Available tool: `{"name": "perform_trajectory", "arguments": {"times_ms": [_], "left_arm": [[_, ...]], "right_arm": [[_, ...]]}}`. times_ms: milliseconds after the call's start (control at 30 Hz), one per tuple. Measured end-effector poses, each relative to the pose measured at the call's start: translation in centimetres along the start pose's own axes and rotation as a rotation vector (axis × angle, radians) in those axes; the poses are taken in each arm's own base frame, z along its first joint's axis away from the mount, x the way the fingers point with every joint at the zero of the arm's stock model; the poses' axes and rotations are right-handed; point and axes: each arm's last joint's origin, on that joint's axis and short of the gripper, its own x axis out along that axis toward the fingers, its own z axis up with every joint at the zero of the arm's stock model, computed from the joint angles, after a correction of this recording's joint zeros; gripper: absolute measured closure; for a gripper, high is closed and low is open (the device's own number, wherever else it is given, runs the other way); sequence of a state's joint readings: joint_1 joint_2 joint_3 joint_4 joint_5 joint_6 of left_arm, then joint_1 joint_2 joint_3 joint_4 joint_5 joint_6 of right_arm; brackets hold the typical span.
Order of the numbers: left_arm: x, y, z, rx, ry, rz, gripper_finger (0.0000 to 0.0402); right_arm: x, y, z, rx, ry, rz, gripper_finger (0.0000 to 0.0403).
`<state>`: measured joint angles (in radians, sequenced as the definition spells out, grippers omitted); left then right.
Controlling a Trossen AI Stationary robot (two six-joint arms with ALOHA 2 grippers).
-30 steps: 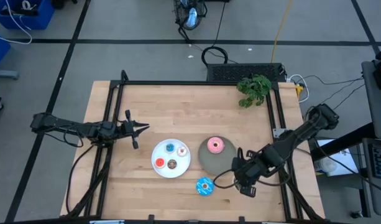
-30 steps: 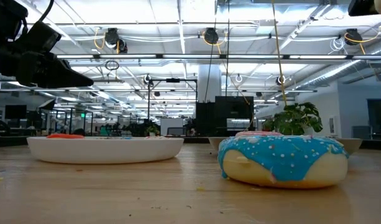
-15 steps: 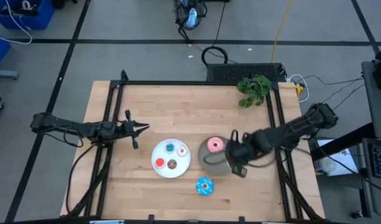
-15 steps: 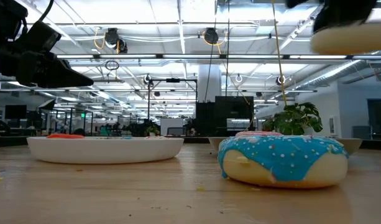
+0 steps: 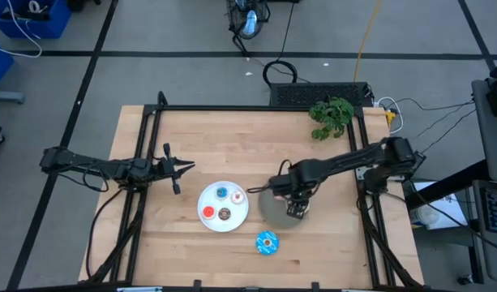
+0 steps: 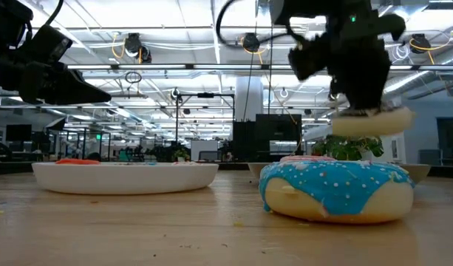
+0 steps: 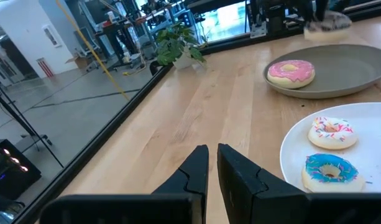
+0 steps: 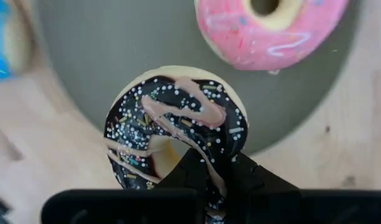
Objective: Pick & Place donuts
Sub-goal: Put the large black donut on the gray plate
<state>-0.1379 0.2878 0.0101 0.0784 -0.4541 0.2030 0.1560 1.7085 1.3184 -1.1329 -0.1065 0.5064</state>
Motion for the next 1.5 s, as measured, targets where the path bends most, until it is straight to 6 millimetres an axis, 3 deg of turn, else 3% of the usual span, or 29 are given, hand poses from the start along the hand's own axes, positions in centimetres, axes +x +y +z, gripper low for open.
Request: {"name": "perform_trajectory", "arguments": {"times_ms": [267, 767, 1133, 1500], "left_arm": [[0.0, 0.0, 0.0, -0.002, 0.000, 0.000, 0.0360], [0.0, 0.0, 0.0, -0.002, 0.000, 0.000, 0.0360], [0.0, 0.0, 0.0, -0.001, 0.000, 0.000, 0.0360], [0.0, 0.0, 0.0, -0.002, 0.000, 0.000, 0.0360]], "right_arm": [[3.8, 0.2, 1.3, -0.063, 0.123, -0.028, 0.0390], [4.7, 0.0, 2.1, -0.076, 0.109, -0.019, 0.0383], [4.7, 0.3, 2.3, -0.101, 0.099, 0.041, 0.0319], [4.7, 0.4, 2.1, -0.096, 0.125, 0.058, 0.0228]]}}
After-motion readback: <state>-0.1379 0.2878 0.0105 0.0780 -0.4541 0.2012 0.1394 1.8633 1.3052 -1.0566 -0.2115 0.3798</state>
